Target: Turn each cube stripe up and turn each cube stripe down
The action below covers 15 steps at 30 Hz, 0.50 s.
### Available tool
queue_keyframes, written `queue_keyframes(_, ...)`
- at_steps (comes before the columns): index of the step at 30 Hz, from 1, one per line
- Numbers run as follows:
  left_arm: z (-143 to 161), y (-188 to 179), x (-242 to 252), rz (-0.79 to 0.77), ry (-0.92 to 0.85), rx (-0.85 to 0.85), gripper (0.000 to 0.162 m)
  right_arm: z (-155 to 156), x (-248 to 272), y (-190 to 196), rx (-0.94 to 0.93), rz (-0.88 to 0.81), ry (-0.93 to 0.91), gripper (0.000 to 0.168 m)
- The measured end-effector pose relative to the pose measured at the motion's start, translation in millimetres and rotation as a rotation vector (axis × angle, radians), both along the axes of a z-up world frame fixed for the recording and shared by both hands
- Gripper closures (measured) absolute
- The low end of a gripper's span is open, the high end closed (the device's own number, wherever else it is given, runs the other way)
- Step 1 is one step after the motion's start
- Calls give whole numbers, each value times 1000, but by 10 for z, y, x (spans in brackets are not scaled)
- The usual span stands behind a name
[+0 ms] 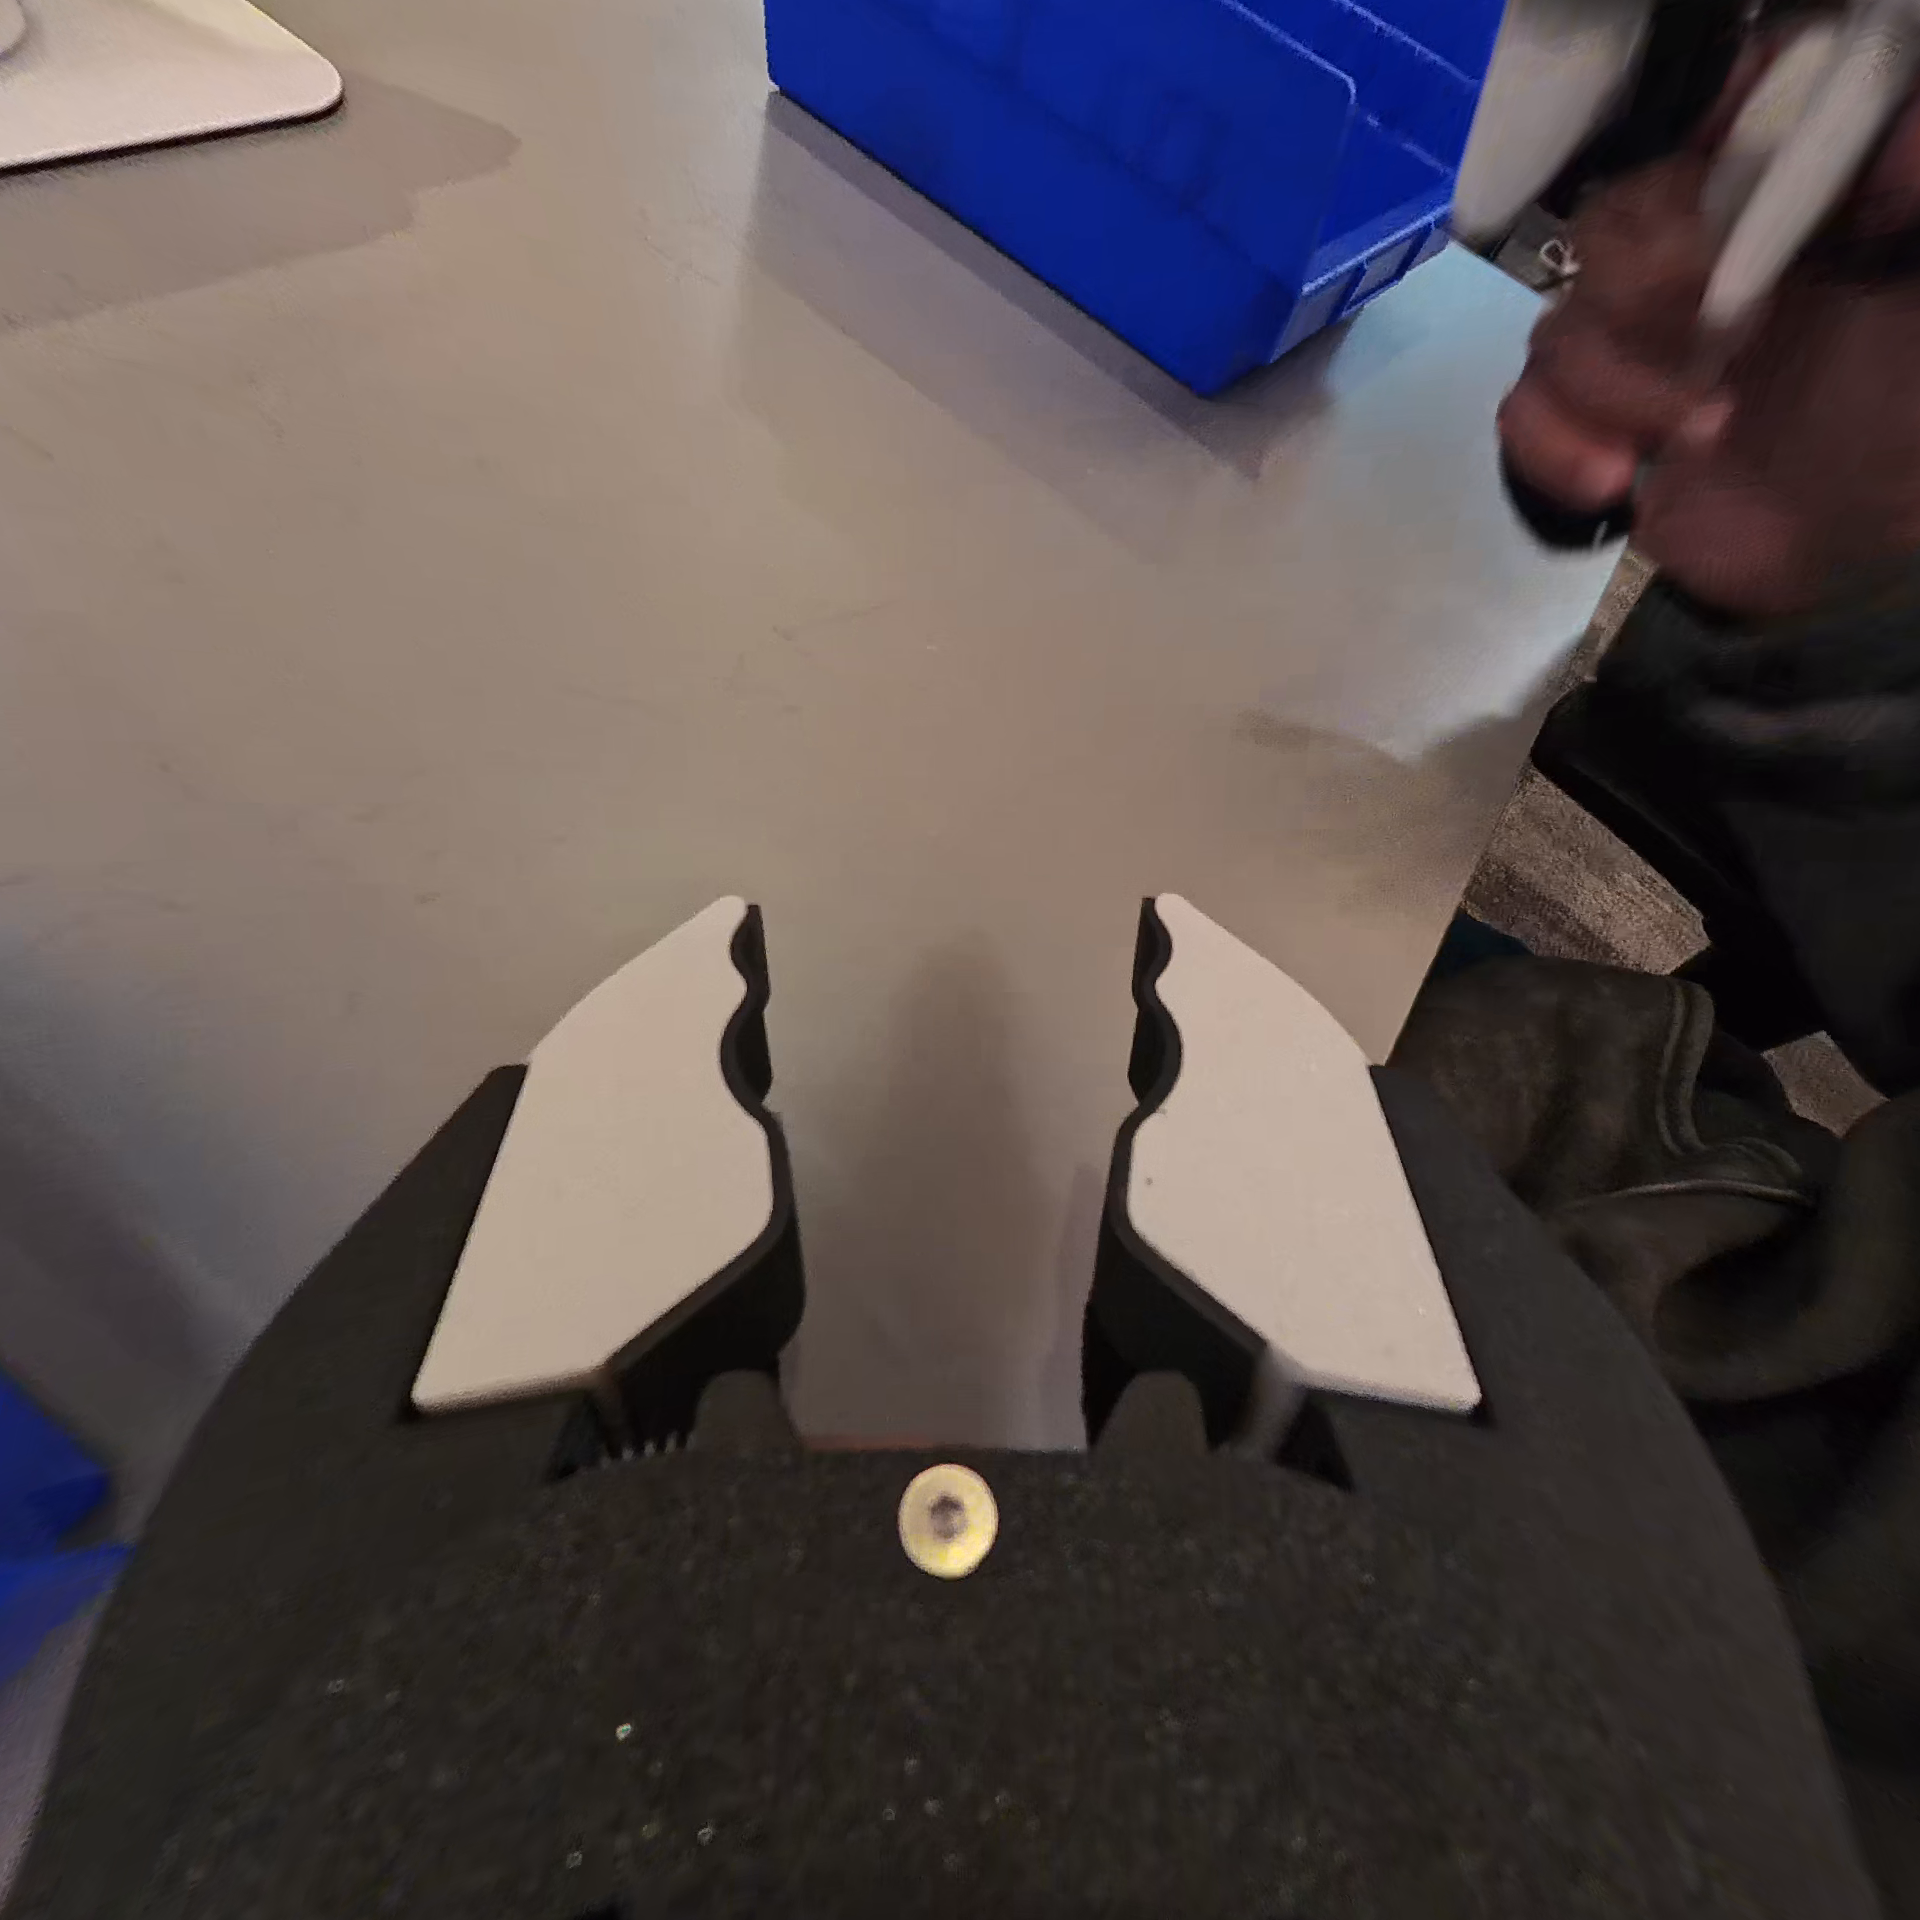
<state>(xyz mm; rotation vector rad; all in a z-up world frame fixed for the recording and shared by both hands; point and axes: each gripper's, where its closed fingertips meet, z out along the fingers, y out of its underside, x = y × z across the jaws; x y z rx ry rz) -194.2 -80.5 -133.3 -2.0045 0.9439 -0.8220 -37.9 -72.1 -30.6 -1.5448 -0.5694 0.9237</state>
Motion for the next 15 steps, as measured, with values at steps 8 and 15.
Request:
queue_keyframes(8, 659, 302, -922, 55, 226, 189, 100, -395, -513, -399, 40, 130, -267, 118)
queue_keyframes(15, 205, 1026, -2012, -149, 763, 90, 95, -476, -474, -354, -61, 171, -193, 120)
